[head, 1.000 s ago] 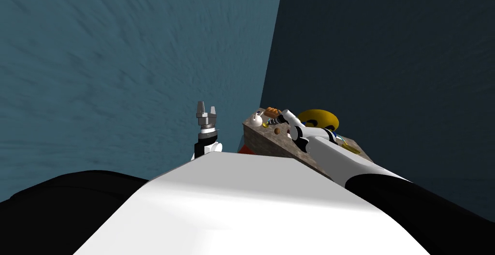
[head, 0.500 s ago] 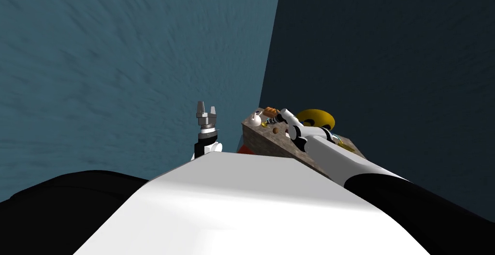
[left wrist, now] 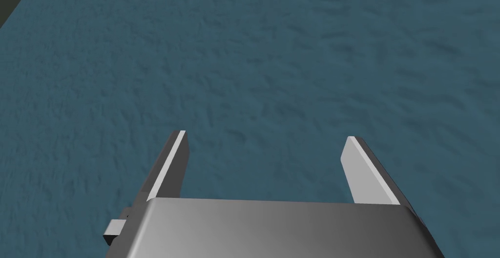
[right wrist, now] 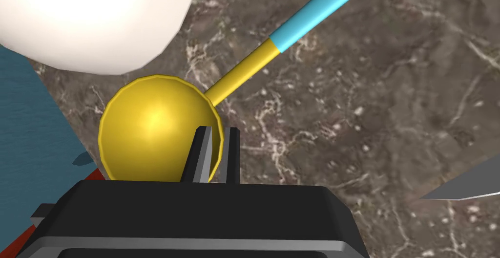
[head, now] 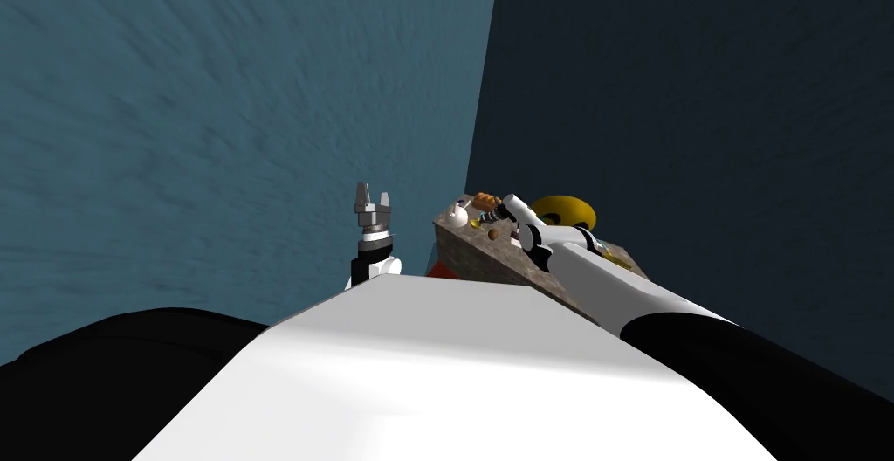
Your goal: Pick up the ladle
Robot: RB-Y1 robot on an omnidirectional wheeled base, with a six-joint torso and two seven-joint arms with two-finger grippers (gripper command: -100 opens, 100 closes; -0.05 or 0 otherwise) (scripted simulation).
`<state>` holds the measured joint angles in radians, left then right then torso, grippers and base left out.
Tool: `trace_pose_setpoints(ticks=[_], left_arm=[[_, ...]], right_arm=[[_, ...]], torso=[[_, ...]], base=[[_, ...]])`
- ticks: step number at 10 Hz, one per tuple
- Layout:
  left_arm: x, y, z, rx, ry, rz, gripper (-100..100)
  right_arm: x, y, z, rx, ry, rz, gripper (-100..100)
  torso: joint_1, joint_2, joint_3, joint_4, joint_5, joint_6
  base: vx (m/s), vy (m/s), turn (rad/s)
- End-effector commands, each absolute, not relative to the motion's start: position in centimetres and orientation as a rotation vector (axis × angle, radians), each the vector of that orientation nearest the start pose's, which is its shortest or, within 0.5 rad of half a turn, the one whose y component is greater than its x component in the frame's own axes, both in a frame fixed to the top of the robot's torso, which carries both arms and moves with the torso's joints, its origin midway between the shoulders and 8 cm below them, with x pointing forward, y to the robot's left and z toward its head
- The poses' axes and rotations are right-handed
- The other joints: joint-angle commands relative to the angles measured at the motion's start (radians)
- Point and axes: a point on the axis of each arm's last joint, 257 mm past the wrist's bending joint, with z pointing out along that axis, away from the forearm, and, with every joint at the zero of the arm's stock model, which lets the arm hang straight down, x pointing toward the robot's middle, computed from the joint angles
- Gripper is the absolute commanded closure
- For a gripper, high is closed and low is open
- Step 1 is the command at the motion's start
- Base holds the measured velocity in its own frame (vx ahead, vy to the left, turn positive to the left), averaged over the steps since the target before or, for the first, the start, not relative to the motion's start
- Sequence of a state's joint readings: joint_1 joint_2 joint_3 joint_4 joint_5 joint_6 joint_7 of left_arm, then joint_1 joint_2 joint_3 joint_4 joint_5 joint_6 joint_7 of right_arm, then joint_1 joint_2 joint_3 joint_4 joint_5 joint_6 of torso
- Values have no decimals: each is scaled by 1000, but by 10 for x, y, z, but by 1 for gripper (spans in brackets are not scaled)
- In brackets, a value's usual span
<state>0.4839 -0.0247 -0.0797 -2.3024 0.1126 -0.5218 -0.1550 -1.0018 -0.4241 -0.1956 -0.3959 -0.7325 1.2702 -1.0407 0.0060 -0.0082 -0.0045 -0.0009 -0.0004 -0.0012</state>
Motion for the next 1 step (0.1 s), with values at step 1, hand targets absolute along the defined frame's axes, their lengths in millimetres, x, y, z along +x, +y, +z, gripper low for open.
trace_pose_setpoints(ticks=[1], left_arm=[[338,267,43,-658,522,-1324,0]], right_arm=[[566,-235,-307,-2681,-302,-481,0]], torso=[[0,0,0,0,0,0]], base=[[0,0,0]])
